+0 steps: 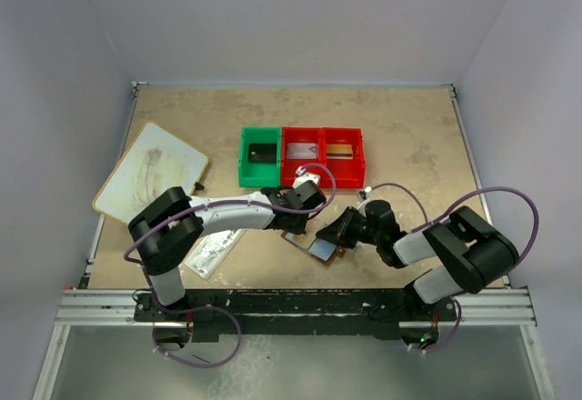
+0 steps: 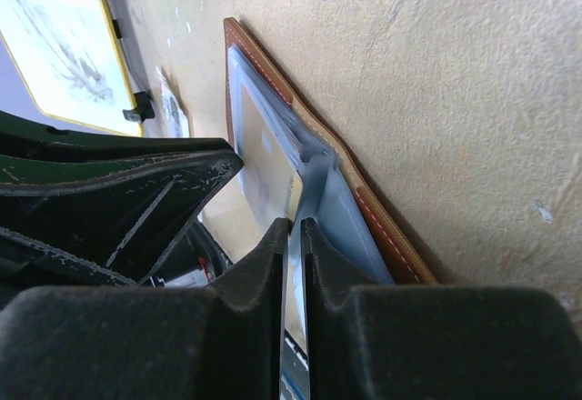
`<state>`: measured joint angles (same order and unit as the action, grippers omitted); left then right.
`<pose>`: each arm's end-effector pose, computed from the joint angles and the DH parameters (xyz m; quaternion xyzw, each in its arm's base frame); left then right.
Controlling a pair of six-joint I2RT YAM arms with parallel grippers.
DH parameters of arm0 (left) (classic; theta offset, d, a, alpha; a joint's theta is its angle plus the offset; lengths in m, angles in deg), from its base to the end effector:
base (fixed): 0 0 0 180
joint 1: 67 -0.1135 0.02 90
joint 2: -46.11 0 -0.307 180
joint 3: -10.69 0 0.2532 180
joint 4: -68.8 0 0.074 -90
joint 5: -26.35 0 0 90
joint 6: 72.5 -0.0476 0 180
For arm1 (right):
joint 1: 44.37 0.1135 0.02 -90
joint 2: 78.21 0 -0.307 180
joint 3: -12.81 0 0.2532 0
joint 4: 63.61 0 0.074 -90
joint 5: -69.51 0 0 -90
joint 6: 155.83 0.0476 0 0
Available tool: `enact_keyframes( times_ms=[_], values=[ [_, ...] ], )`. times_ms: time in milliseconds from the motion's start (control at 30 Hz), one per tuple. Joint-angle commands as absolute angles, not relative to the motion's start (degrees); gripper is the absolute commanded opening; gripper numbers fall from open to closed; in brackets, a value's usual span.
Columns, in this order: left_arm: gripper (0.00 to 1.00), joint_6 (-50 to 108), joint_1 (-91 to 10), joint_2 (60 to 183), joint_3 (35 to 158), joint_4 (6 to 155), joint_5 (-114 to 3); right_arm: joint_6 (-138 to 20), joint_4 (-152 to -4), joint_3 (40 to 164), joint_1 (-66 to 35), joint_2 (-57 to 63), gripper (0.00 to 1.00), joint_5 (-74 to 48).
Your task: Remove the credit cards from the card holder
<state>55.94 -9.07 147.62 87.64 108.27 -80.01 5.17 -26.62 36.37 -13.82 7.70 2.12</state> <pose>0.2046 -0.3013 0.2015 0.1317 0.9560 -0.0733 0.2516 0.1820 0.1287 0.1449 0.1881 0.8138 0.5109 0.2032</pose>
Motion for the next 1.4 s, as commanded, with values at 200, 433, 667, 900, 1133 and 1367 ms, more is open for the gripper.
enact_keyframes(
  times_ms=[200, 433, 667, 900, 1133, 1367],
  values=[
    [0.09, 56.3, -9.0, 148.9, 89.3, 110.0, -81.1, 4.1, -25.7, 38.0, -14.3, 9.2, 0.20, 3.4],
    [0.08, 56.3, -9.0, 149.2, 89.7, 110.2, -80.9, 5.2, -18.1, 38.1, -14.4, 14.0, 0.09, 6.0],
    [0.08, 56.7, -9.0, 149.1, 89.5, 110.8, -82.4, 3.4, -22.7, 36.5, -15.0, 11.2, 0.00, 4.8],
    [0.06, 57.2, -9.0, 149.2, 89.0, 110.9, -83.6, -2.2, -31.8, 36.3, -17.6, 6.0, 0.00, 7.7],
    [0.06, 57.4, -9.0, 149.1, 89.0, 110.7, -83.8, -6.4, -39.8, 37.3, -19.3, 2.1, 0.01, 8.9],
    [0.14, 58.0, -9.0, 145.2, 90.1, 109.2, -83.4, -4.6, -39.3, 37.3, -19.5, 1.3, 0.02, 6.7]
  ],
)
